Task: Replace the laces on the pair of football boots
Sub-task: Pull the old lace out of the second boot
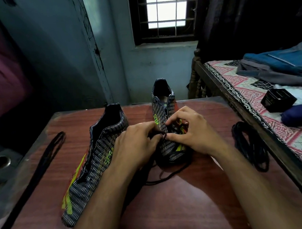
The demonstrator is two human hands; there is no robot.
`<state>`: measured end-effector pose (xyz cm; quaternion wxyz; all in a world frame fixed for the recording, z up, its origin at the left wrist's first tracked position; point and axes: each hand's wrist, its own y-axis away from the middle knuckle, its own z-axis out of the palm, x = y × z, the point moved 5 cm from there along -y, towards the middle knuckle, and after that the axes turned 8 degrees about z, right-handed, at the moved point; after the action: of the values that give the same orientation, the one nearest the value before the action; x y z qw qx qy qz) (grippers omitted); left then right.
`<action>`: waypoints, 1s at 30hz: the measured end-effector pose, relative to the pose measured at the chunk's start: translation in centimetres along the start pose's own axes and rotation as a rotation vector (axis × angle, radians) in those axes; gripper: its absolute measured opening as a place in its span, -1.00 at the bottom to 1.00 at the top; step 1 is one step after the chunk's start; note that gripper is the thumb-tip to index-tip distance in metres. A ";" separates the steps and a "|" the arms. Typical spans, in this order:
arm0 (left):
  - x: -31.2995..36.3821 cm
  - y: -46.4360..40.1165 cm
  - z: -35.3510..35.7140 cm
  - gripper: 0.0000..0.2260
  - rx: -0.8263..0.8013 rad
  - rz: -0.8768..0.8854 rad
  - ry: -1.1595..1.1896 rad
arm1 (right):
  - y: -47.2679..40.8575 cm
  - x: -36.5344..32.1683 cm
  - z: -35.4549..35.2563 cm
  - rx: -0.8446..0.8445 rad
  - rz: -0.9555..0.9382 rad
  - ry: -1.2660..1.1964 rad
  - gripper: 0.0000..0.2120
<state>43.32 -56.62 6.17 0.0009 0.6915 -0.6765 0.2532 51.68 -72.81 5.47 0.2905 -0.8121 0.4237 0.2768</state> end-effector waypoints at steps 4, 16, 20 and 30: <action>0.2 -0.1 0.9 -0.88 -0.002 0.034 0.058 | -0.6 1.1 -0.8 0.019 0.088 -0.112 -0.85; -0.5 0.3 1.1 -0.80 0.098 -0.222 0.510 | -0.5 1.0 -0.9 -0.018 0.033 -0.024 -0.84; -0.4 0.1 0.5 -0.87 0.234 -0.279 0.698 | -0.6 1.4 -1.0 -0.032 0.015 0.021 -0.86; -1.2 0.7 -1.3 -0.82 0.732 -0.380 1.133 | -0.6 2.1 -0.3 -0.084 0.053 0.019 -0.87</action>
<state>42.30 -55.13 6.67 0.1649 0.5151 -0.3106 0.7817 53.26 -73.83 4.38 0.2444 -0.8148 0.4357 0.2941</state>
